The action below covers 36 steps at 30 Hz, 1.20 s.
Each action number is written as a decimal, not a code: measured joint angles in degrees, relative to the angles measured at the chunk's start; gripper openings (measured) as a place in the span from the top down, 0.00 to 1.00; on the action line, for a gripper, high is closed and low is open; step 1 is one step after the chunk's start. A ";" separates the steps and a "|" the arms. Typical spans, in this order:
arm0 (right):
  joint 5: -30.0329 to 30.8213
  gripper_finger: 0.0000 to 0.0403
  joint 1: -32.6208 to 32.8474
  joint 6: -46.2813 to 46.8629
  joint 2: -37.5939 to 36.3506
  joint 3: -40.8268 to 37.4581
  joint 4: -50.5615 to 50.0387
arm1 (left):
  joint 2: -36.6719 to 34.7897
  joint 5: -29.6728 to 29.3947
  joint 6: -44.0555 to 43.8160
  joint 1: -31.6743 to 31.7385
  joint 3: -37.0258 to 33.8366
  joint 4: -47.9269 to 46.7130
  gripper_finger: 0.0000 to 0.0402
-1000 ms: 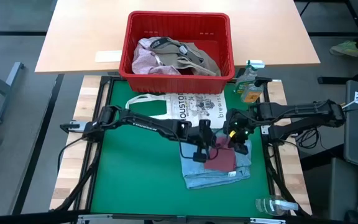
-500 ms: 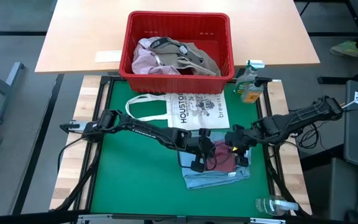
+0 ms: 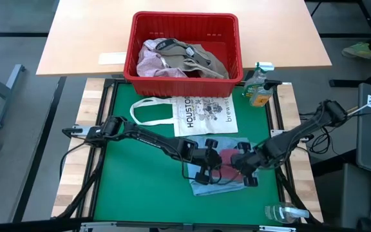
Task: Fold Laundry from Bin
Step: Fold the red underwear from the red laundry basket
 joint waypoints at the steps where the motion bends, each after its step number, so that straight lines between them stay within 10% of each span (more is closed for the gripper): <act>1: -0.71 0.99 0.10 -0.02 0.85 0.00 0.02 | 0.00 0.03 0.00 -0.02 0.00 -0.10 1.00; 36: -15.14 0.99 -0.14 -2.15 2.34 0.04 0.16 | 2.40 5.24 0.00 -2.21 0.00 2.78 1.00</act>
